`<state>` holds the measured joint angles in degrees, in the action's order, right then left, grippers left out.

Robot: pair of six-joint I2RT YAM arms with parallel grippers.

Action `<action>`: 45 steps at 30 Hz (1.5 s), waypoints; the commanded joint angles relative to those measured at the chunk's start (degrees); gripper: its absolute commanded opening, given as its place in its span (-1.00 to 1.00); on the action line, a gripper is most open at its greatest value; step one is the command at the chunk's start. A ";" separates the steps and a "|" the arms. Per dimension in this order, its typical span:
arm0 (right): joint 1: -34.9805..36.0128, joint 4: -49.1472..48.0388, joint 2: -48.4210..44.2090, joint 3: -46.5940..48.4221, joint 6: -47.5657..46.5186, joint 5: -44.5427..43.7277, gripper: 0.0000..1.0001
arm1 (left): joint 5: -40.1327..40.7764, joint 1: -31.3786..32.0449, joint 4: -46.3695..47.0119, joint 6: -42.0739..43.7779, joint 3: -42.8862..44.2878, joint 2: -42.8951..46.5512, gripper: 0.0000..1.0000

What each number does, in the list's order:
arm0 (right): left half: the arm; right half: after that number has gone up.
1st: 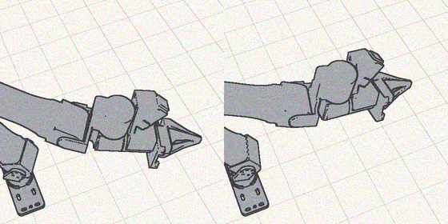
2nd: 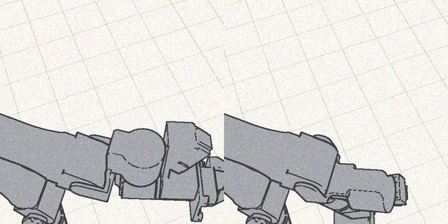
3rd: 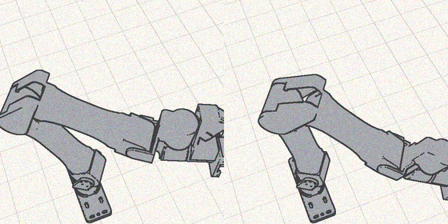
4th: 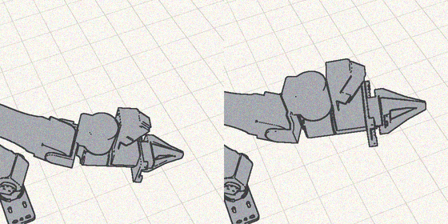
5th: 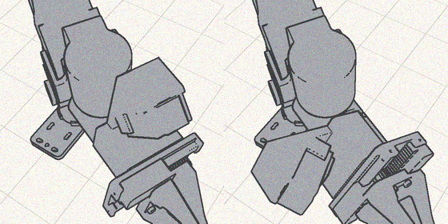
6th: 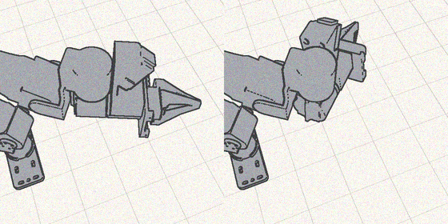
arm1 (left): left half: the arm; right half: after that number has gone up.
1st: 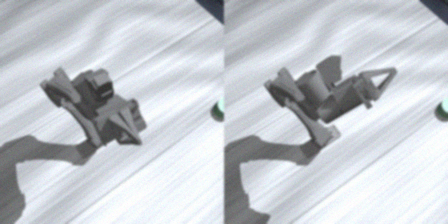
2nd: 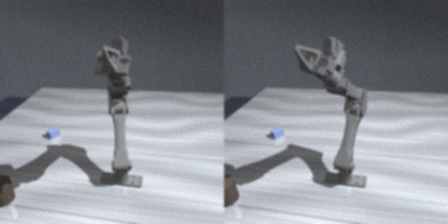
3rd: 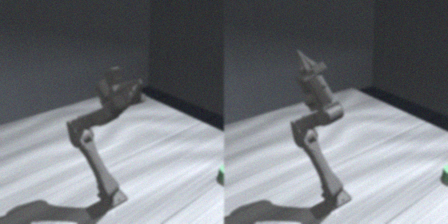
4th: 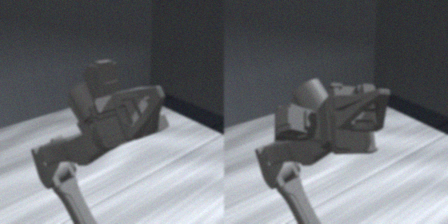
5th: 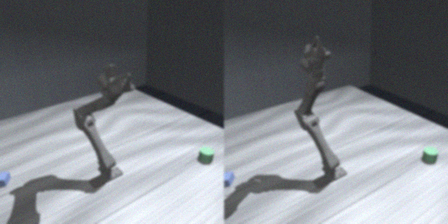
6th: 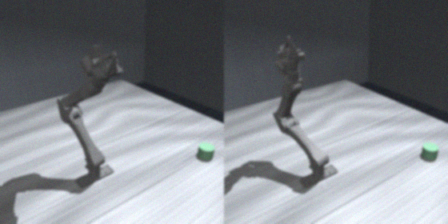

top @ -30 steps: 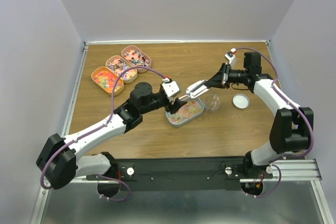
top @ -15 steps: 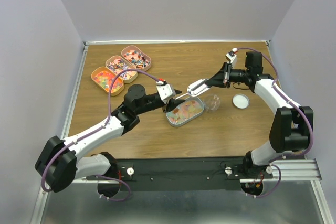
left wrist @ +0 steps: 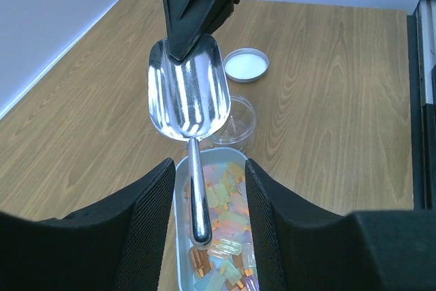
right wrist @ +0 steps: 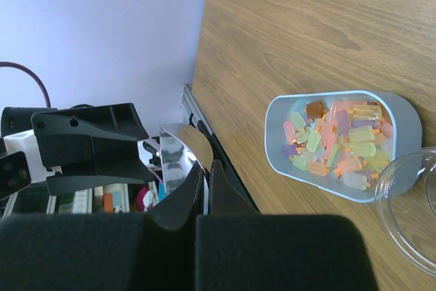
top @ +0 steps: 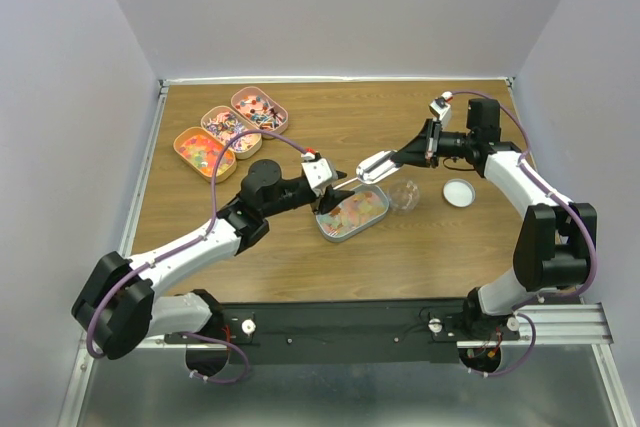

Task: Pack the candies
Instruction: Pick up the spatula from the center of the board.

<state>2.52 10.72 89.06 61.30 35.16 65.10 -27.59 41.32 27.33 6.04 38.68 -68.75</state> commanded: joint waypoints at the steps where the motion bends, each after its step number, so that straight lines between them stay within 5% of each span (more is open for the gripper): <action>1: -0.33 -1.40 -0.38 -0.83 1.05 1.96 -0.99 | 0.88 -0.28 1.67 -0.68 0.61 -1.12 0.03; 12: -0.42 -2.11 -0.29 -0.65 1.76 1.96 -0.99 | 0.44 -0.36 3.86 -2.26 0.61 -3.14 -0.30; 21: -0.33 -2.72 -0.37 -1.44 2.20 1.43 -0.99 | 0.35 -0.45 6.33 -4.64 -0.09 -3.14 -0.34; 27: -0.41 -3.51 -0.81 -1.88 2.99 0.99 -0.99 | -0.09 -0.45 7.47 -5.87 -0.62 -3.93 -0.64; 30: -0.33 -3.86 -0.99 -2.15 3.34 0.73 -0.99 | 0.26 -0.45 7.56 -5.78 -0.71 -4.29 -0.64; 34: -0.41 -4.39 -1.25 -2.32 3.78 0.38 -0.99 | 0.79 -0.45 7.56 -7.35 -0.97 -4.46 -0.27; 45: -0.33 -6.06 -1.25 -3.03 5.01 0.11 -0.99 | 0.35 -0.54 7.47 -7.36 -1.23 -4.99 -0.27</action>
<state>2.39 6.72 88.92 59.22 39.05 65.36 -26.22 40.62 33.50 -0.80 37.98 -73.14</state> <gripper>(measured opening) 0.019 0.390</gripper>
